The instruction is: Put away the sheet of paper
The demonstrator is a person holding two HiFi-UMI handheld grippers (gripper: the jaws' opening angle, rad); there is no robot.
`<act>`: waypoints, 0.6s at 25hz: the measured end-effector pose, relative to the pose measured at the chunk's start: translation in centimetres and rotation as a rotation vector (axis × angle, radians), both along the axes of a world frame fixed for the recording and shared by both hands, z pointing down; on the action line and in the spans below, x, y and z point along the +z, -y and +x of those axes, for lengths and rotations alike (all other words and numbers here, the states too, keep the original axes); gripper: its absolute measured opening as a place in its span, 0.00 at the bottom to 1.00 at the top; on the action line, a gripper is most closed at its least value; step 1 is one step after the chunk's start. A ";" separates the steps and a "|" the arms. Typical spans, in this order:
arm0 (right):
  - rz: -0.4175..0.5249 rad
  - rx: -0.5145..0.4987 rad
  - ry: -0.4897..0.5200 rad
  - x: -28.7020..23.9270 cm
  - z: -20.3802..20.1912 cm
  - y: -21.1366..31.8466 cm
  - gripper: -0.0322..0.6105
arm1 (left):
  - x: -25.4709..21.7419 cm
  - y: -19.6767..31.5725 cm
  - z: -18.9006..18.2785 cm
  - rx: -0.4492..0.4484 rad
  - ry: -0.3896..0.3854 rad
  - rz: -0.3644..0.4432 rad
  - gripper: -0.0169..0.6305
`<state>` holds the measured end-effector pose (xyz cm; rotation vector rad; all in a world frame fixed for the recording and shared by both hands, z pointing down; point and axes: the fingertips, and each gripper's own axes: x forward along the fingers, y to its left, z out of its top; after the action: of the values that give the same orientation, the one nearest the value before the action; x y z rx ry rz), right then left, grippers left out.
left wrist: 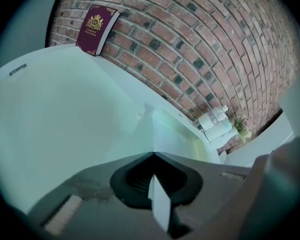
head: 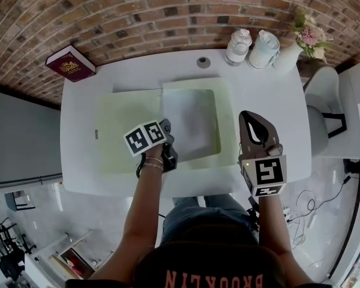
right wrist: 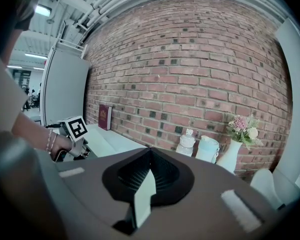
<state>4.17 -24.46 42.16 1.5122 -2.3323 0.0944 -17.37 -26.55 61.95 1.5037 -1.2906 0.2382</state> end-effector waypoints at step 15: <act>-0.006 -0.012 0.019 0.4 0.5 0.5 0.05 | 1.9 -0.2 0.4 -0.289 -0.232 -0.094 0.02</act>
<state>4.70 -24.97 42.57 1.5007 -2.3530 0.1131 -16.95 -26.35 63.82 1.2091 -1.2718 -0.0620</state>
